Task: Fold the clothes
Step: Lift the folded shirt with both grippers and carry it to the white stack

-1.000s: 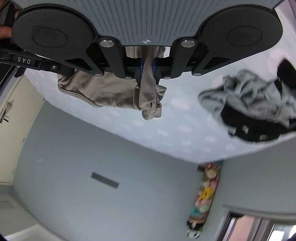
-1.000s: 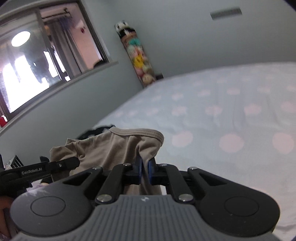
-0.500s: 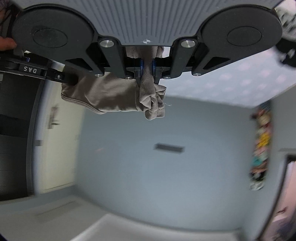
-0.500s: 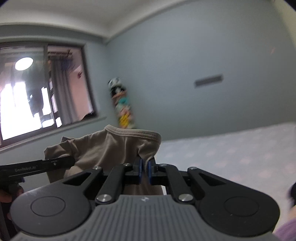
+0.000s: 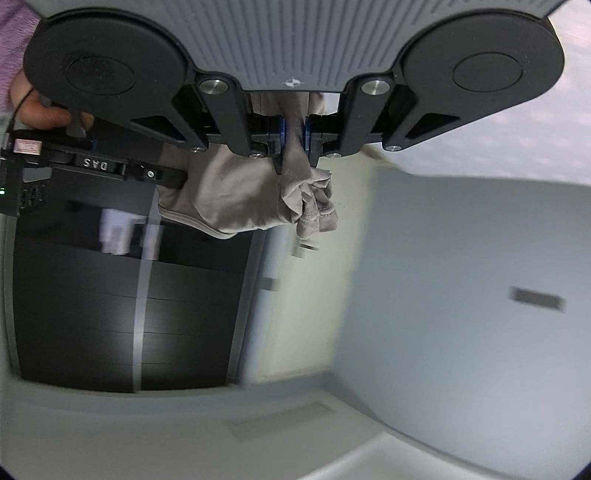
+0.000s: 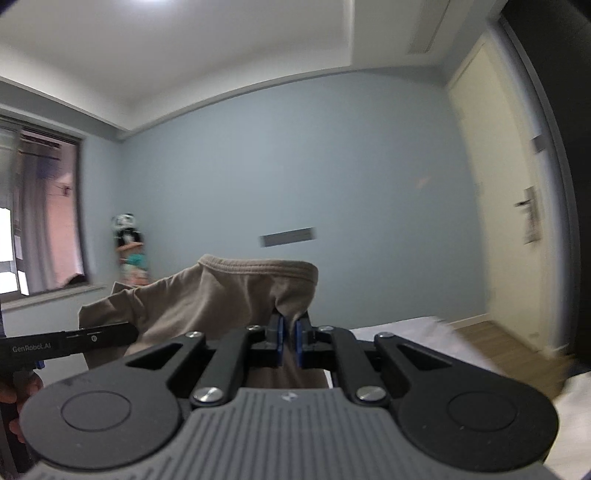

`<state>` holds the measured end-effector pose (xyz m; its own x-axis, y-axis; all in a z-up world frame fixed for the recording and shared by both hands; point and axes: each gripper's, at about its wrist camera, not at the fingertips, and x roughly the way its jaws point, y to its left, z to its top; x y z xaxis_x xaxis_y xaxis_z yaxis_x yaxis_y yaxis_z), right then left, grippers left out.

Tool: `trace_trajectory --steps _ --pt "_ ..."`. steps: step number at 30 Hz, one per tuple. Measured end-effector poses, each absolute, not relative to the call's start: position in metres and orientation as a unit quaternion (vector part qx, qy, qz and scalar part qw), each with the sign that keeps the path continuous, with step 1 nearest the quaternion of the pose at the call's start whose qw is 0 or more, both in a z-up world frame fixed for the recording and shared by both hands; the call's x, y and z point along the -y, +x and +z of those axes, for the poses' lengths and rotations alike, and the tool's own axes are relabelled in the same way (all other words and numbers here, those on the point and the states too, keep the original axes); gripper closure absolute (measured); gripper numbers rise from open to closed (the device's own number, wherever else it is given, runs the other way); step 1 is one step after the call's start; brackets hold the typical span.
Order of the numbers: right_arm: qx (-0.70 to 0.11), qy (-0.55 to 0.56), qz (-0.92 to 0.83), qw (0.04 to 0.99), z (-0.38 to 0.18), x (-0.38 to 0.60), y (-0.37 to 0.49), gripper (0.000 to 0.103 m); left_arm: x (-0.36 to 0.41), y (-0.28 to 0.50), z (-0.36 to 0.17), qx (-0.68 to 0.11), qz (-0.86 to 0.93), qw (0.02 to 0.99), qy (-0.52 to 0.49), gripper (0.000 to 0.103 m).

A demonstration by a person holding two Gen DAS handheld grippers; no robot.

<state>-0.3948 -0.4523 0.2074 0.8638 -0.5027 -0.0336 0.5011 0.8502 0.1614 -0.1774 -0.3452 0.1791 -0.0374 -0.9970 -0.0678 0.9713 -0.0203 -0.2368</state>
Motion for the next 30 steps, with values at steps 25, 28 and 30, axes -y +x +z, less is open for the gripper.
trace_trajectory --steps 25,28,30 --pt "-0.194 0.17 -0.333 0.907 0.093 0.608 -0.422 0.095 0.573 -0.173 0.016 -0.305 -0.715 0.626 0.05 0.096" --pt "-0.227 0.19 -0.324 0.899 0.074 0.635 -0.396 0.095 0.583 -0.161 -0.006 -0.34 -0.702 0.624 0.052 0.097" --pt "-0.242 0.202 -0.317 0.894 0.06 0.646 -0.385 0.095 0.59 -0.154 -0.02 -0.363 -0.693 0.621 0.053 0.096"
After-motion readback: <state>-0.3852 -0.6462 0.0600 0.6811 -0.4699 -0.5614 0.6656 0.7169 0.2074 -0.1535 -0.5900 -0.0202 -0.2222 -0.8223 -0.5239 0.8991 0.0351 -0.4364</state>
